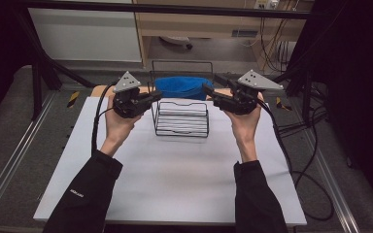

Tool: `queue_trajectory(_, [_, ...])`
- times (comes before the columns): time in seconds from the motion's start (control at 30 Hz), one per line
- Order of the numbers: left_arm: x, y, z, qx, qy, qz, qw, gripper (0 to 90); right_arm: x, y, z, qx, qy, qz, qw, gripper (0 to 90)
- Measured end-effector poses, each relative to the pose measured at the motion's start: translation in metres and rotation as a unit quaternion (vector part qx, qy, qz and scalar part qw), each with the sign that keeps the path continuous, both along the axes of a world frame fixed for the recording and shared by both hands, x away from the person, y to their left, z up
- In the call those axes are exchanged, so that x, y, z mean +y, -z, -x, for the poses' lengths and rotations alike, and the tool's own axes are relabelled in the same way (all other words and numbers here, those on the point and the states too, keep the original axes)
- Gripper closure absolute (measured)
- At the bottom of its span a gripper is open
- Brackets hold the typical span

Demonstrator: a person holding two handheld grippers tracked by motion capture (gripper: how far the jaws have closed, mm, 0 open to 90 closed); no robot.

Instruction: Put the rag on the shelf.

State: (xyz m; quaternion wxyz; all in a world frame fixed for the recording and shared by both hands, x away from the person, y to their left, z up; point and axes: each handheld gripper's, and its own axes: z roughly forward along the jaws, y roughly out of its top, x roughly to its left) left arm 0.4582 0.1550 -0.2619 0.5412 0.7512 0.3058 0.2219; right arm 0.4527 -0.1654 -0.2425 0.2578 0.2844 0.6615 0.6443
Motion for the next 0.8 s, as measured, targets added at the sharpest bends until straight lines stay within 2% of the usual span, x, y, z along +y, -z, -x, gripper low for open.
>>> queue_trajectory(0.07, [0.0, 0.002, -0.001, 0.001, -0.001, -0.002, 1.0, 87.0, 0.001, -0.003, 0.002, -0.003, -0.003, -0.002, 1.0, 38.0])
queue_trajectory(0.13, [0.0, 0.004, -0.002, 0.001, -0.001, -0.007, 1.0, 86.9, 0.005, -0.006, 0.001, 0.005, -0.016, 0.007, 0.9998, 53.2])
queue_trajectory(0.17, [-0.001, 0.005, -0.002, 0.0, -0.002, -0.009, 1.0, 86.9, 0.005, -0.006, 0.001, 0.005, -0.016, 0.007, 0.9998, 53.2])
queue_trajectory(0.23, [-0.001, 0.005, -0.002, -0.001, -0.001, -0.014, 0.9999, 86.6, 0.009, -0.005, -0.001, 0.023, -0.023, 0.018, 0.9993, 65.2])
queue_trajectory(0.27, [-0.001, 0.005, -0.001, -0.002, -0.001, -0.016, 0.9999, 86.1, 0.012, -0.002, -0.004, 0.049, -0.03, 0.031, 0.9979, 74.6])
queue_trajectory(0.3, [-0.002, 0.005, -0.001, -0.003, -0.002, -0.016, 0.9999, 86.1, 0.012, -0.002, -0.004, 0.049, -0.03, 0.031, 0.9979, 74.6])
queue_trajectory(0.33, [-0.002, 0.005, -0.001, -0.004, -0.001, -0.018, 0.9998, 85.1, 0.016, 0.002, -0.006, 0.065, -0.027, 0.048, 0.9964, 81.3])
queue_trajectory(0.4, [-0.002, 0.005, 0.0, -0.003, -0.001, -0.018, 0.9998, 84.2, 0.017, 0.004, -0.007, 0.07, -0.027, 0.054, 0.9957, 83.1])
queue_trajectory(0.43, [-0.002, 0.005, 0.0, -0.001, 0.0, -0.019, 0.9998, 80.7, 0.018, 0.008, -0.009, 0.083, -0.022, 0.064, 0.9942, 85.6])
queue_trajectory(0.47, [-0.001, 0.005, 0.001, 0.0, 0.002, -0.019, 0.9998, 77.3, 0.018, 0.01, -0.01, 0.085, -0.018, 0.07, 0.9938, 86.4])
queue_trajectory(0.5, [0.0, 0.004, 0.002, 0.005, 0.006, -0.017, 0.9998, 77.3, 0.018, 0.01, -0.01, 0.085, -0.018, 0.07, 0.9938, 86.4])
queue_trajectory(0.57, [0.002, 0.002, 0.003, 0.021, 0.011, -0.007, 0.9997, 70.1, 0.017, 0.014, -0.012, 0.092, -0.014, 0.073, 0.993, 87.2])
queue_trajectory(0.67, [0.005, -0.002, 0.004, 0.032, 0.01, 0.005, 0.9994, 66.0, 0.015, 0.019, -0.015, 0.1, -0.01, 0.076, 0.992, 87.8])
queue_trajectory(0.8, [0.003, -0.005, 0.004, 0.028, 0.007, 0.009, 0.9995, 66.0, 0.017, 0.026, -0.019, 0.105, -0.005, 0.088, 0.9906, 87.8])
